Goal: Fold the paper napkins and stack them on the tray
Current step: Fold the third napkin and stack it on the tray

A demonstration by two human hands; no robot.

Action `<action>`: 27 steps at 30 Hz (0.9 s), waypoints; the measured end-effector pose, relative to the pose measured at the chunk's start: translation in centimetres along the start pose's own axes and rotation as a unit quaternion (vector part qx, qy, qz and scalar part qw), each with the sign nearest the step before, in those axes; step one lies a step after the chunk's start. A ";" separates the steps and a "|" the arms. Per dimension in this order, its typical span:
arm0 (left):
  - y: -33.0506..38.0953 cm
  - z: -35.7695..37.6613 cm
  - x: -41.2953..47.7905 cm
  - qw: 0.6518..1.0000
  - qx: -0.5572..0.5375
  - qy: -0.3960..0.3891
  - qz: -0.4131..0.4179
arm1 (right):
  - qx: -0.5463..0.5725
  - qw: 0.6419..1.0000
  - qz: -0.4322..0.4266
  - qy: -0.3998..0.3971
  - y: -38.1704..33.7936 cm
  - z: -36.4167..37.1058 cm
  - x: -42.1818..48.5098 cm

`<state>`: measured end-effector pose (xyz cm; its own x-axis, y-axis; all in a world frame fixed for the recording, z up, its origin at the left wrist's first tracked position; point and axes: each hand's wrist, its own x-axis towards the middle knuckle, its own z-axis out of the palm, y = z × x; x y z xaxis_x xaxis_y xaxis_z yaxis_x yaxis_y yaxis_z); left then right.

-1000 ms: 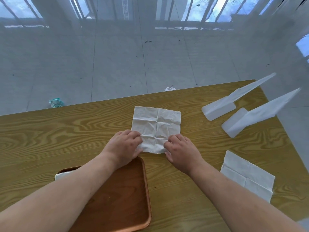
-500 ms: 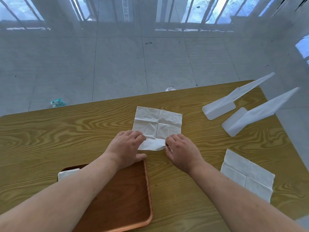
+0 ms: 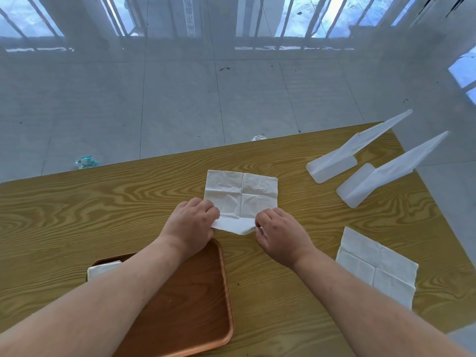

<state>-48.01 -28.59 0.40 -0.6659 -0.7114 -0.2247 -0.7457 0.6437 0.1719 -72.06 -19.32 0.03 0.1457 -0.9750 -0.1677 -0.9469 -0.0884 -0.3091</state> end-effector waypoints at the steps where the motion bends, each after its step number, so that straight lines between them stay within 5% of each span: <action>1: 0.0 0.0 -0.1 1.000 -0.002 0.007 -0.017 | -0.001 1.000 0.002 -0.003 0.1 0.1 -0.1; 5: 0.4 -0.1 -0.6 0.992 -0.059 0.017 -0.107 | -0.003 1.000 0.007 -0.021 0.2 0.6 -0.6; 10: 1.7 0.2 -0.3 0.943 -0.221 -0.008 -0.247 | -0.012 0.999 0.014 -0.040 -0.2 1.0 -1.2; 27: 5.3 0.7 -1.2 0.953 -0.280 0.019 -0.112 | 0.005 0.999 0.028 -0.044 -0.7 1.7 -2.4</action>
<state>-51.12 -24.17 0.91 -0.4816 -0.8297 -0.2821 -0.7570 0.2317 0.6109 -71.28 -16.61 -1.00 0.1169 -0.9569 -0.2659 -0.9518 -0.0314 -0.3052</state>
